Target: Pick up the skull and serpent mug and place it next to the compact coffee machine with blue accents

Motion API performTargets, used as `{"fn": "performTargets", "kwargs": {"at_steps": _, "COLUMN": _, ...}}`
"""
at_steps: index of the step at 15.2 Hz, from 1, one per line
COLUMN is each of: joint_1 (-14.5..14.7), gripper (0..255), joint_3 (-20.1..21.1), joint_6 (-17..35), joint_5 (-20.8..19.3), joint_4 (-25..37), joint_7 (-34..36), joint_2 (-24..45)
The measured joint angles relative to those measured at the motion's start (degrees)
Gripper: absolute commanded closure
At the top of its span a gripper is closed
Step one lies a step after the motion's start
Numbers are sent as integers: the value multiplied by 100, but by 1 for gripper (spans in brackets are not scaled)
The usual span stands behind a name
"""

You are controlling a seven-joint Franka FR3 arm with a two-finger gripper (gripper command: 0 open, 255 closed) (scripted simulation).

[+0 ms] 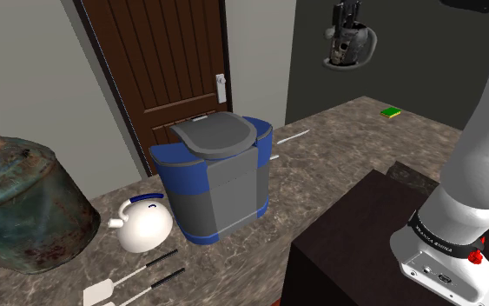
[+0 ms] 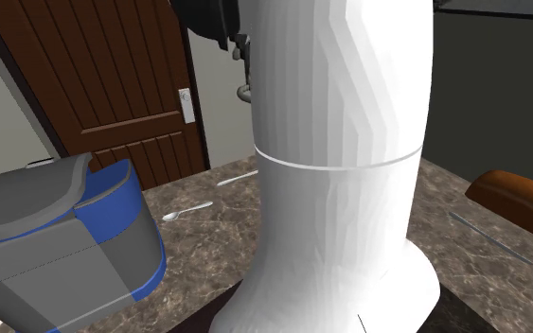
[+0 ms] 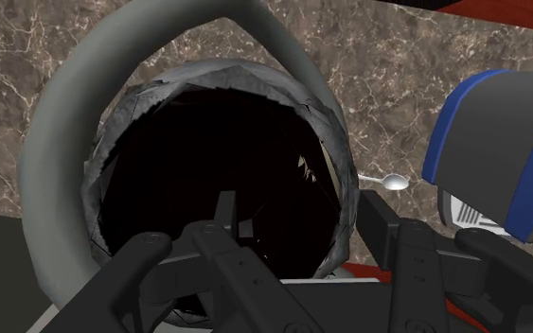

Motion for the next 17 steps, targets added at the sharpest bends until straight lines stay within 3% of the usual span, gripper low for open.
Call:
{"fn": "performTargets", "kwargs": {"at_steps": 4, "joint_1": 196, "gripper": 255, "joint_3": 89, "joint_6": -46, "joint_5": -103, "joint_4": -223, "joint_7": 261, "joint_2": -274}}
{"fn": "performTargets", "kwargs": {"at_steps": 10, "joint_1": 719, "gripper": 255, "joint_3": 451, "joint_6": 221, "joint_5": -421, "joint_4": -1481, "joint_7": 1105, "joint_2": -1294}}
{"fn": "performTargets", "kwargs": {"at_steps": 17, "joint_1": 1175, "gripper": 255, "joint_3": 1005, "joint_6": 241, "joint_5": -534, "joint_4": -2310, "joint_7": 2126, "joint_2": -2081}}
